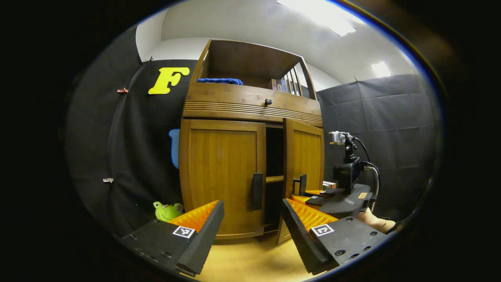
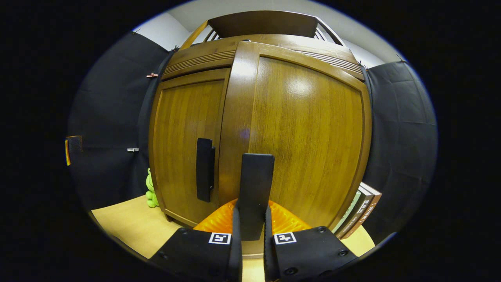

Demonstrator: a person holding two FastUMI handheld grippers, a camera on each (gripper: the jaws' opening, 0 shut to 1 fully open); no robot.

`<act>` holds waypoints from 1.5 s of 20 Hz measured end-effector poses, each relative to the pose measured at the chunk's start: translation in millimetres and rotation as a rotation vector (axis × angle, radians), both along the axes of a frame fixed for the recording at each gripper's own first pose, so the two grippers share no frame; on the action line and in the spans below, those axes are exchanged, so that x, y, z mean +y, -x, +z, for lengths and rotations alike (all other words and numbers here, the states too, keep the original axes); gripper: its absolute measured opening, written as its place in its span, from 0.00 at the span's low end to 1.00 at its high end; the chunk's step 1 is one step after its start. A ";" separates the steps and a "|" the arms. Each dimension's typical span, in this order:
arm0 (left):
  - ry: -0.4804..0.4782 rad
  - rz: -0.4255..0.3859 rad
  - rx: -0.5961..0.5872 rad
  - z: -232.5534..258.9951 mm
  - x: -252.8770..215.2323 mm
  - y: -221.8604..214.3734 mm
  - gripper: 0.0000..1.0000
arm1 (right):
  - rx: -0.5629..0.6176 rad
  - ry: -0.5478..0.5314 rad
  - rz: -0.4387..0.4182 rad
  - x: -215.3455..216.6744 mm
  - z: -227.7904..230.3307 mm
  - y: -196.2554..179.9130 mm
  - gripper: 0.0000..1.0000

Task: Open the right door of the double-door shoe cabinet with the right hand, and open the left door with the left hand.

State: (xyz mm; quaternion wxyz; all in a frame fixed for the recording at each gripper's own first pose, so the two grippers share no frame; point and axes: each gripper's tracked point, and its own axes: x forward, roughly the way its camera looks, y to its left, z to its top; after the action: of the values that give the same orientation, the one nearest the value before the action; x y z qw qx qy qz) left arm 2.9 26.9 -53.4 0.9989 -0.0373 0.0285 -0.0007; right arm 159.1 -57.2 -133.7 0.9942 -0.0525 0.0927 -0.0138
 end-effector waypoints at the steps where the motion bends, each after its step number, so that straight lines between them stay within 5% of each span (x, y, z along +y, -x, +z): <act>1: 0.005 -0.004 -0.003 0.5 -2.2 0.4 0.96 | 0.001 -0.003 0.001 -1.8 0.5 7.0 0.25; 11: 0.026 -0.071 -0.036 12.0 -46.9 5.8 0.96 | -0.009 -0.003 -0.029 -36.7 14.9 75.6 0.22; 12: 0.028 -0.081 -0.038 13.4 -52.9 6.2 0.88 | -0.011 0.000 -0.037 -41.3 16.7 83.1 0.25; 18: 0.030 -0.144 -0.040 13.5 -83.9 3.4 0.96 | -0.011 0.001 -0.104 -75.6 24.4 116.1 0.24; 26: 0.052 -0.201 -0.038 10.1 -108.3 -4.3 0.88 | -0.025 0.029 -0.210 -115.7 39.1 140.8 0.23; 30: 0.059 -0.206 -0.039 9.1 -112.5 -11.4 0.96 | -0.027 0.037 -0.245 -128.9 44.6 148.4 0.20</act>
State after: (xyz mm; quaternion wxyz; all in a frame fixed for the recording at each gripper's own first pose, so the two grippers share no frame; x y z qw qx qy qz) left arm 14.3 -85.5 -44.3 0.9923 -0.0638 0.0126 -0.1051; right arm 10.7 -186.1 -89.1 0.9851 -0.0588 0.0847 -0.1376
